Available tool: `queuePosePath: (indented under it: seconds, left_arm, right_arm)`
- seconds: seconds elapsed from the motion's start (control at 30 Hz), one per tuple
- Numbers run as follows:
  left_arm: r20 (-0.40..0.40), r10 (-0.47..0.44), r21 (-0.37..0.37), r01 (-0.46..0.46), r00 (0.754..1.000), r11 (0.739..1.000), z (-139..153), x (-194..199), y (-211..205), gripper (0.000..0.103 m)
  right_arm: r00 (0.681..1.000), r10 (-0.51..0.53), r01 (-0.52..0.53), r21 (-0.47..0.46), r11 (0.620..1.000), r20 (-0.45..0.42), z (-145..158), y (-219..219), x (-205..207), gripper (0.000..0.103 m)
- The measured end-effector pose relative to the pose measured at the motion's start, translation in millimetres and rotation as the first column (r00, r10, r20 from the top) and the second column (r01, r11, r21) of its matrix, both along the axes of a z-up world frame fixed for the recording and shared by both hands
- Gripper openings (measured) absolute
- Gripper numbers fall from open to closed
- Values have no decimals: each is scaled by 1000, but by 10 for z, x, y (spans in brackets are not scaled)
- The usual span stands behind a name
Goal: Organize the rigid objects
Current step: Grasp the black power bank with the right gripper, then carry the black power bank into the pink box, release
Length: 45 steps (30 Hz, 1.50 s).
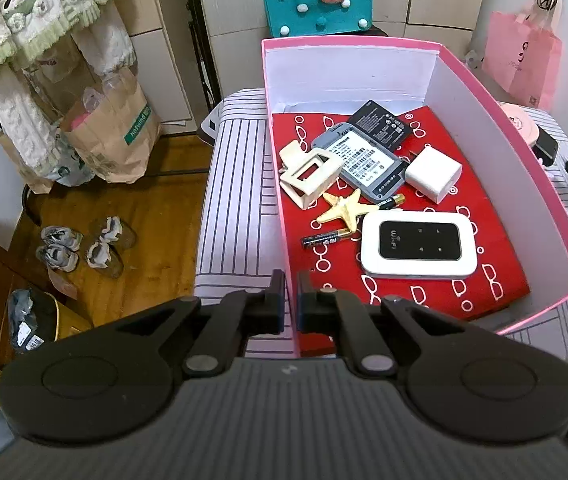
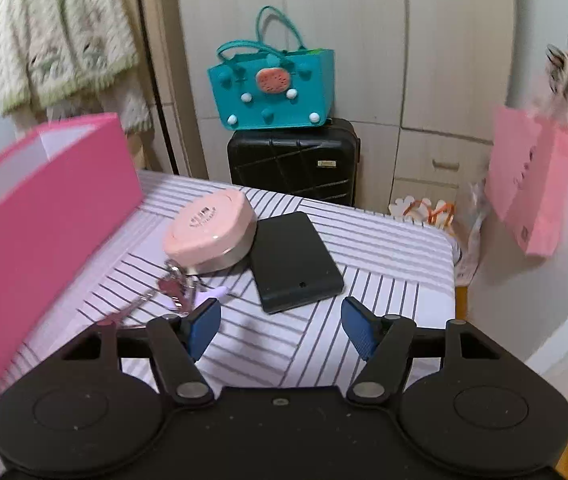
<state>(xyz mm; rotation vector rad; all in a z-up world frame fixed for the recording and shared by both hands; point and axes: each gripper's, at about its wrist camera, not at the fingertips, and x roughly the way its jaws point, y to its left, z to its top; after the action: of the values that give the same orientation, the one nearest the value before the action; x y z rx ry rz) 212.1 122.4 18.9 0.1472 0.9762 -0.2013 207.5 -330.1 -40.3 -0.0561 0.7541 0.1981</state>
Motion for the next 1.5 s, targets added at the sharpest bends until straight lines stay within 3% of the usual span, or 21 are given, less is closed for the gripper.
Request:
queuePosePath:
  seconds: [0.27,0.53,0.7,1.07,1.33,1.5]
  left_arm:
    - [-4,8,14,-8,1000,1000,-9,16,-16,5]
    - [-6,18,-8,-18,1000,1000,-51,39,5,5]
    - [-13,26,-19,-26,1000,999,-71,73,26,5]
    - [4,34,-17,-34,999,999,-82,62,2,5]
    - [20,27,-27,-27,999,999,-44,47,26,5]
    - [42,29,-39,-27,999,999,-56,10,38,5]
  right_arm:
    - [990,139,-140,-63,988,-13,-80,75,436,70]
    - [995,57,-62,-54,997,-87,-191,143,753,71]
    - [991,19,-20,-9,1000,-132,-155,105,677,70]
    - [993,-62,63,14,998,-102,-74,-42,346,68]
    - [1000,11,-11,32,999,-5,416,178,87,68]
    - [990,142,-143,180,973,21,786,477,-33,68]
